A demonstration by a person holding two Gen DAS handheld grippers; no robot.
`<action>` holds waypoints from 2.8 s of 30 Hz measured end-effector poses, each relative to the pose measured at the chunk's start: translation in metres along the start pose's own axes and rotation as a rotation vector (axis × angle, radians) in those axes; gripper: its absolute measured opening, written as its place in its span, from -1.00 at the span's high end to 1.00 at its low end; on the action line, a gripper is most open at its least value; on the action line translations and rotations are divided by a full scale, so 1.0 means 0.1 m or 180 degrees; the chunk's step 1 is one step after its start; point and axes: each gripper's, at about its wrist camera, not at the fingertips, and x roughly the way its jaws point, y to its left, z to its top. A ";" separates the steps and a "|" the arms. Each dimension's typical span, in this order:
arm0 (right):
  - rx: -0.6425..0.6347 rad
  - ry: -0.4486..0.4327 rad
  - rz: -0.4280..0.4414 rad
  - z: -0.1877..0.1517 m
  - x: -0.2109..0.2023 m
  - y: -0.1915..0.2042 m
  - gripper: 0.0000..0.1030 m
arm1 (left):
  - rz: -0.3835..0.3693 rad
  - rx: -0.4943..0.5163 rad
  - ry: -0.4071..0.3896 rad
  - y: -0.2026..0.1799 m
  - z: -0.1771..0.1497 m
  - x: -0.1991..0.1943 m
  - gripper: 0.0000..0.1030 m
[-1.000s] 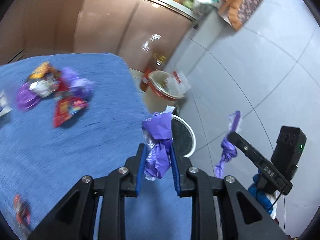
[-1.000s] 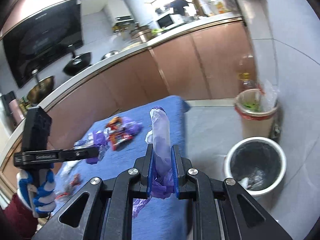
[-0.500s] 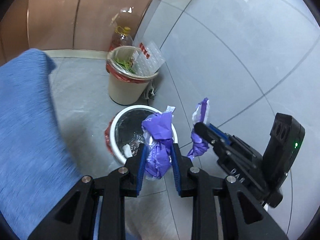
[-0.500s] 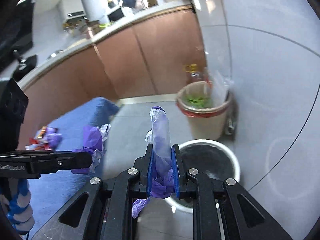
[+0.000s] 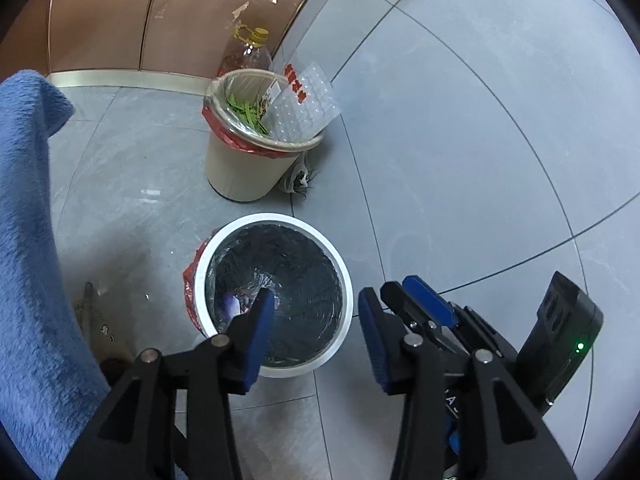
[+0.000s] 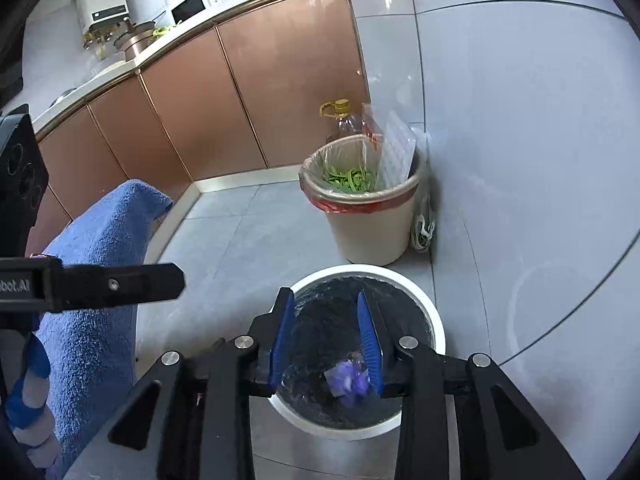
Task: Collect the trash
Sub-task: 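Open both tools to drop the gloves into the bin, then move both open tools back over the table trash, then grasp the clear plastic bag with the left tool while the right tool grasps the red snack wrapper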
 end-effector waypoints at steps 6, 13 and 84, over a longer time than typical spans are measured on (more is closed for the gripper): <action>0.0039 -0.0130 0.0126 -0.03 -0.28 0.15 0.35 | 0.0144 0.0078 -0.0219 -0.05 -0.18 -0.37 0.19; -0.0066 -0.0375 0.0339 0.01 -0.82 0.53 0.24 | 0.0222 0.0105 -0.0501 -0.06 -0.41 -1.00 0.19; -0.1328 0.0417 0.1362 -0.65 -0.11 4.24 -0.17 | 0.1885 -0.0752 -0.0923 3.50 -2.11 -3.45 0.19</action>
